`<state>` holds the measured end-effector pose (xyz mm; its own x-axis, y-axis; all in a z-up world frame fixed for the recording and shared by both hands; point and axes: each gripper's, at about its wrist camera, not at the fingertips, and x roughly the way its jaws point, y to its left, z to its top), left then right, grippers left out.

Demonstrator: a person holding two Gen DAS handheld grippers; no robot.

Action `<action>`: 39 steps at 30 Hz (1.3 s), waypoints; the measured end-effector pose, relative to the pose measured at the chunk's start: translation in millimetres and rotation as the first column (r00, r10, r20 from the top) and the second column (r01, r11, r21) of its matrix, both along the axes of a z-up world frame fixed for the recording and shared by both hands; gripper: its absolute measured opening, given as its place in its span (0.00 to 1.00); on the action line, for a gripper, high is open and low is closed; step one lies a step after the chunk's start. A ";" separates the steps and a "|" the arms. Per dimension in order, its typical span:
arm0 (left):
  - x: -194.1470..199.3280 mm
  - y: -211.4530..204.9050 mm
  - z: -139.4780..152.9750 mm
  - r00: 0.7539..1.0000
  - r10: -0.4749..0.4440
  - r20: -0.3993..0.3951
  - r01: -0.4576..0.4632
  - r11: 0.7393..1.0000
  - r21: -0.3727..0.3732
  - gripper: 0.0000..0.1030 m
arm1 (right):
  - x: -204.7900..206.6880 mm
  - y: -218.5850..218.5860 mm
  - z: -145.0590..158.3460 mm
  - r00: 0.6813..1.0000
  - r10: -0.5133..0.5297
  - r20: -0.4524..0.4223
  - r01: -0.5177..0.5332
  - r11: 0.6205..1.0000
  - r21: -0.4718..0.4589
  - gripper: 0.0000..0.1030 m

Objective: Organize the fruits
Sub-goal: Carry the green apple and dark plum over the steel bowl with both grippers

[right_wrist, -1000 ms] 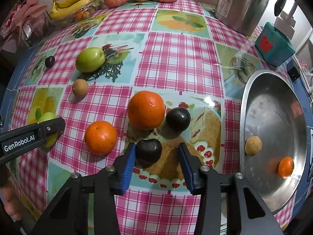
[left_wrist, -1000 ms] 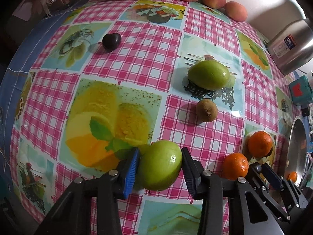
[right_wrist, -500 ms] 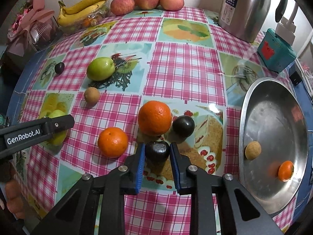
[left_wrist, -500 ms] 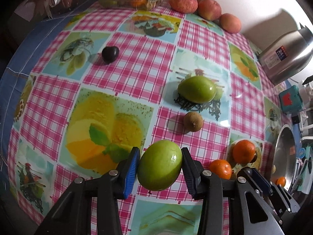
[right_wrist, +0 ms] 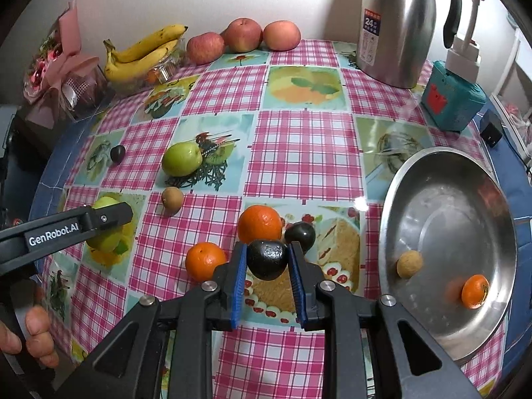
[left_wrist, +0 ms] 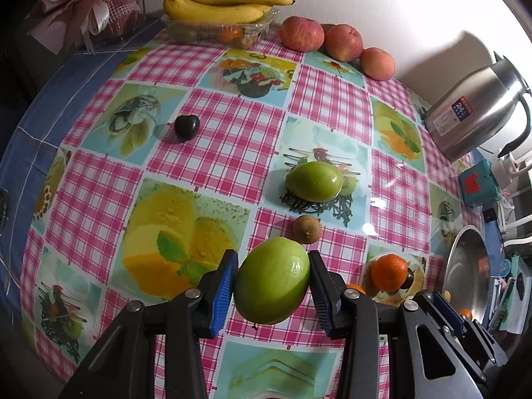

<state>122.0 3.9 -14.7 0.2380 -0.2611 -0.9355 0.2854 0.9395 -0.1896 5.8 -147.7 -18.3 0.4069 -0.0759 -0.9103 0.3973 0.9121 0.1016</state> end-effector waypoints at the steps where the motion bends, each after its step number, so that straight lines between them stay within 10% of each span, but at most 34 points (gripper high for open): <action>1: -0.3 -1.1 1.0 1.000 -0.001 0.003 0.001 1.000 -0.001 0.44 | -1.4 -1.7 0.5 1.000 -0.005 0.000 0.005 1.000 0.003 0.25; 19: -36.7 -64.8 10.0 0.989 -0.146 0.032 0.146 0.989 0.003 0.44 | -49.4 -85.7 1.4 0.967 -0.252 -0.020 0.253 0.967 0.025 0.25; 39: -102.4 -171.4 15.0 0.913 -0.401 0.079 0.406 0.912 -0.058 0.44 | -95.7 -151.9 -3.6 0.899 -0.434 -0.062 0.435 0.900 0.003 0.25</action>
